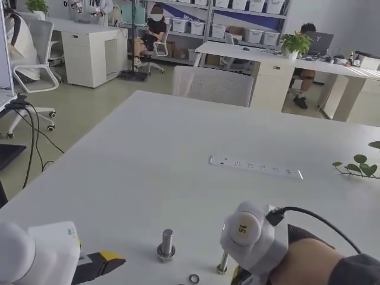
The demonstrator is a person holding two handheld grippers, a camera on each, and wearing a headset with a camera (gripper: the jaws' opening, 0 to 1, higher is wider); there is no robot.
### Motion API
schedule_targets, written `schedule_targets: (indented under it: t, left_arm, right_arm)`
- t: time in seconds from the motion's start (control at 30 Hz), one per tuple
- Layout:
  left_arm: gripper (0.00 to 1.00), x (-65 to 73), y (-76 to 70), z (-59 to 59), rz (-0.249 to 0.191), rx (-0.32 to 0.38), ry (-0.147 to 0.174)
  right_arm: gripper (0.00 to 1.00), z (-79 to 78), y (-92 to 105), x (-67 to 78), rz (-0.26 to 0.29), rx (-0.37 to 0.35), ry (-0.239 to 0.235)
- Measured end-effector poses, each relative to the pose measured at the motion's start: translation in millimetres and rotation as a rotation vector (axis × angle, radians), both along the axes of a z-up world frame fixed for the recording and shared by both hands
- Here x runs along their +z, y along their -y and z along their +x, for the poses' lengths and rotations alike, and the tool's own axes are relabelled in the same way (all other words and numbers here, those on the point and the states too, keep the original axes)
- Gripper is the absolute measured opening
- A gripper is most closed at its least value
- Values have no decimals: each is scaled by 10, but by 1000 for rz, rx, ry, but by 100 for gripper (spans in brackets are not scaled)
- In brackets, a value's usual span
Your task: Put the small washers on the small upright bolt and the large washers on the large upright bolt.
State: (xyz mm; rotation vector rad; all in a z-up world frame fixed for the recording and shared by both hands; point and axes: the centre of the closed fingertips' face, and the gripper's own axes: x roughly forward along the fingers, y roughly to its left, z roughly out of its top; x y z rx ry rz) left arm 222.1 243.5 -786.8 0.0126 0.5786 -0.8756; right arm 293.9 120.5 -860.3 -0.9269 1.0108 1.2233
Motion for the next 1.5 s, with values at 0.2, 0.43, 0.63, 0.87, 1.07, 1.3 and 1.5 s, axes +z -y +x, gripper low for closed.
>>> schedule_targets:
  t: [0.2, 0.43, 0.63, 0.87, 1.07, 1.3, 1.5]
  left_arm:
    - [93, 2, 22, -3, 1, -6, 0]
    - [94, 13, 25, -1, 2, -7, 2]
    - [94, 15, 33, 0, 4, -7, 4]
    - [93, 17, 32, 5, 3, -9, 4]
    - [94, 24, 30, 14, 0, -6, 9]
    - [93, 29, 31, 12, 2, -7, 10]
    - [93, 33, 22, 12, -1, -1, 10]
  right_arm:
    - [13, 88, 114, 59, -3, -30, 14]
    - [13, 151, 169, 130, -6, -40, 32]
    - [13, 203, 204, 250, -10, -36, 52]
    - [13, 322, 171, 436, -9, -25, 97]
    - [13, 378, 69, 613, 11, -7, 125]
    - [13, 435, -49, 722, 17, 19, 150]
    - [13, 488, -145, 764, 15, 44, 162]
